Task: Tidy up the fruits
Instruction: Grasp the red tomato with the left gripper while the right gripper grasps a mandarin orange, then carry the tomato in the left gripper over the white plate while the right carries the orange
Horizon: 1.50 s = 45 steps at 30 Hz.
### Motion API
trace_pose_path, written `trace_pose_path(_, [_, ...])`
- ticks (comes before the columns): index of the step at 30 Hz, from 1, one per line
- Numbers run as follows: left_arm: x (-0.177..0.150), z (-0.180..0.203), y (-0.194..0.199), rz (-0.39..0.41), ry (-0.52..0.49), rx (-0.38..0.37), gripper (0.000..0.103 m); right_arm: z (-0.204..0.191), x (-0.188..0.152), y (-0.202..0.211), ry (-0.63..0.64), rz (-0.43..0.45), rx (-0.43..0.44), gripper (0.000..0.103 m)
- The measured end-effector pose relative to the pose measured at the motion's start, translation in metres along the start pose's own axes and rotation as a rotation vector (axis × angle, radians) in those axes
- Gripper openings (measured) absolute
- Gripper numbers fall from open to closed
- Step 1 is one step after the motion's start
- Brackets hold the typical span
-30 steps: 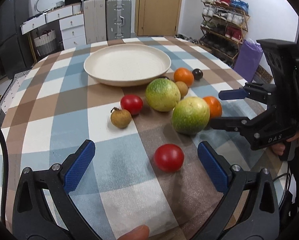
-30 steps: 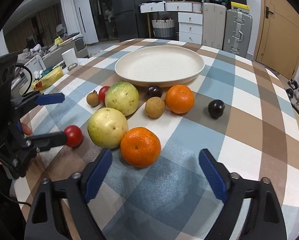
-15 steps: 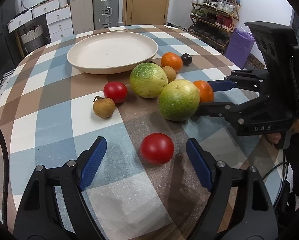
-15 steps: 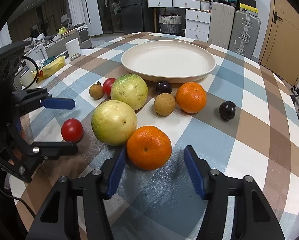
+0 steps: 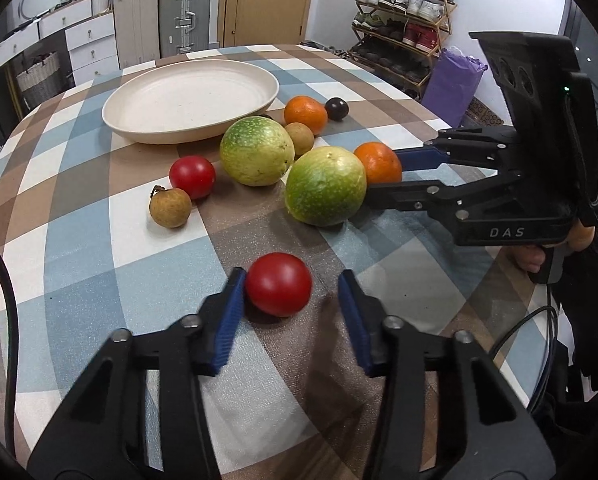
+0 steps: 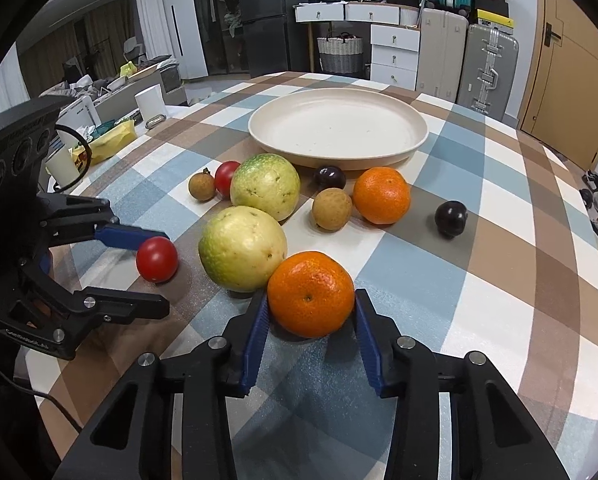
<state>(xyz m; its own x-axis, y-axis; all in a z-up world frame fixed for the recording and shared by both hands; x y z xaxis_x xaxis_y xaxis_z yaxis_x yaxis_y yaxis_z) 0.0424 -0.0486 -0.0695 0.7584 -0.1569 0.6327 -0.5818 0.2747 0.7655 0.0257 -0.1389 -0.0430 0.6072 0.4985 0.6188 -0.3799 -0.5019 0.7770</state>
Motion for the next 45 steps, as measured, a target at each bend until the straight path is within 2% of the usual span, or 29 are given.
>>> trace_pose_path(1, [0.000,-0.001,0.000,0.001,0.004,-0.003,0.030,0.001,0.000,0.002,-0.006,0.004,-0.003,0.043])
trace_pose_path(2, [0.000,-0.001,0.001,0.001,0.008,-0.011,0.028,0.001,0.000,0.003,-0.010,0.006,-0.004,0.043])
trace_pose_path(11, [0.003,-0.005,0.007,0.028,0.025,-0.022,0.028,0.006,0.004,0.018,-0.031,0.045,-0.029,0.042])
trace_pose_path(27, [0.045,-0.032,0.034,0.181,0.082,0.104,0.028,0.017,0.032,0.035,-0.105,0.157,-0.032,0.042])
trace_pose_path(37, [0.081,-0.064,0.034,0.265,0.144,0.189,0.028,0.034,0.059,0.037,-0.148,0.222,-0.039,0.042])
trace_pose_path(45, [0.098,-0.082,0.022,0.291,0.185,0.207,0.028,0.036,0.079,0.034,-0.153,0.267,-0.026,0.042])
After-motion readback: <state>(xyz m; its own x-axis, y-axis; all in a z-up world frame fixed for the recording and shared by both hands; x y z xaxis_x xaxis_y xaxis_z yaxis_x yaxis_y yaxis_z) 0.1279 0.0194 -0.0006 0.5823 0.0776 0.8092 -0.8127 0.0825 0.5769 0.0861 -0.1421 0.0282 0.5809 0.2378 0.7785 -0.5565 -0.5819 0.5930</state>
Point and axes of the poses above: each gripper's, at about its wrist camera, not at the fingertips, and y roughly against the way its jaws point, z to its right, x to its top, the point moved 3 cm from there along -y, roughly the way its jaws point, and after that the axes turned 4 degrees about -y, right-handed, at the moved point
